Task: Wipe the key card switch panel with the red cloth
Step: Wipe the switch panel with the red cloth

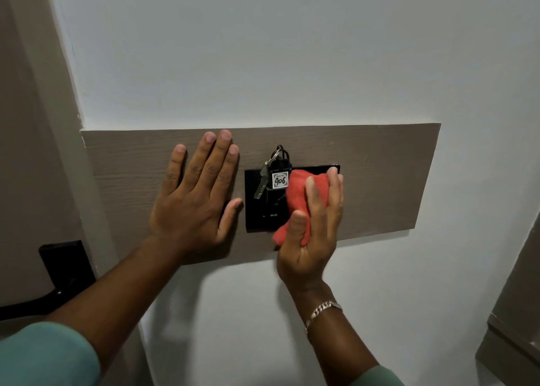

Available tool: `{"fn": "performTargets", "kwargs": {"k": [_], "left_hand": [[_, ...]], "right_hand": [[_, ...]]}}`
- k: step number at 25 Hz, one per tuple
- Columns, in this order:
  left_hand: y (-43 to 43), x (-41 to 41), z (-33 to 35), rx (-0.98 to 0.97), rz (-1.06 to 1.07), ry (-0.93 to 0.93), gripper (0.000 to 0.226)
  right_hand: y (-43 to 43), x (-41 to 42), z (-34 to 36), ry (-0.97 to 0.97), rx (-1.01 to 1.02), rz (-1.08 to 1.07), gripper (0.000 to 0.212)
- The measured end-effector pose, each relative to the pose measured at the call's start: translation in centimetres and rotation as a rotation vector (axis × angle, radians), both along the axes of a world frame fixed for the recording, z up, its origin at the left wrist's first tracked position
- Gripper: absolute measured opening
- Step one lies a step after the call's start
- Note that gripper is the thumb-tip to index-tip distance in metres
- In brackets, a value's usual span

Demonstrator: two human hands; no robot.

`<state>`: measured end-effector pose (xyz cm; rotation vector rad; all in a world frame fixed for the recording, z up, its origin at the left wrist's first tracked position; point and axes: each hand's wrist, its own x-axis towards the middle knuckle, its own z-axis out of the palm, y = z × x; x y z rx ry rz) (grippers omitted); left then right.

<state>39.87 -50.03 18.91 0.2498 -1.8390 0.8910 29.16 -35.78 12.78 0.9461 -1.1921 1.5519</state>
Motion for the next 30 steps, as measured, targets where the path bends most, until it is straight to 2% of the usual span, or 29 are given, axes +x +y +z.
{"fn": "performTargets", "kwargs": {"k": [2, 4, 6, 8, 11, 13, 16, 18, 22, 24, 27, 30], "left_hand": [[0.0, -0.1, 0.1, -0.002, -0.001, 0.007, 0.077], [0.1, 0.2, 0.1, 0.012, -0.014, -0.002, 0.077], [0.2, 0.3, 0.2, 0.006, -0.005, -0.006, 0.076], [0.3, 0.3, 0.2, 0.013, -0.008, -0.007, 0.076], [0.2, 0.1, 0.1, 0.016, -0.024, 0.002, 0.076], [0.2, 0.1, 0.1, 0.019, -0.015, -0.002, 0.076], [0.2, 0.3, 0.0, 0.036, -0.015, -0.024, 0.077], [0.9, 0.7, 0.2, 0.062, -0.005, -0.034, 0.077], [5.6, 0.7, -0.3, 0.403, -0.128, 0.055, 0.075], [9.9, 0.0, -1.6, 0.54, -0.275, 0.169, 0.059], [15.9, -2.5, -1.5, 0.862, -0.479, 0.248, 0.043], [18.6, -4.8, 0.2, 1.173, -0.52, 0.387, 0.027]], "right_hand": [[-0.3, 0.0, 0.0, 0.17, 0.155, -0.106, 0.042], [-0.8, -0.2, -0.1, 0.222, 0.317, -0.296, 0.045], [-0.7, -1.2, -0.6, 0.238, 0.364, -0.374, 0.048], [0.1, -2.2, -1.3, 0.151, 0.339, -0.317, 0.048], [-0.1, -2.2, -0.1, -0.127, 0.122, -0.149, 0.049], [-1.1, -0.8, 1.4, -0.168, 0.105, -0.142, 0.05], [-0.4, -1.1, 0.2, 0.11, 0.367, -0.265, 0.057], [2.0, -3.1, -0.7, 0.214, 0.508, -0.285, 0.059], [4.9, -5.8, 0.1, 0.18, 0.637, -0.27, 0.063], [5.4, -5.8, 0.6, 0.162, 0.661, -0.215, 0.066], [6.3, -6.3, 0.8, 0.133, 0.601, -0.017, 0.079], [8.5, -7.4, 1.1, 0.048, 0.611, 0.176, 0.081]]}}
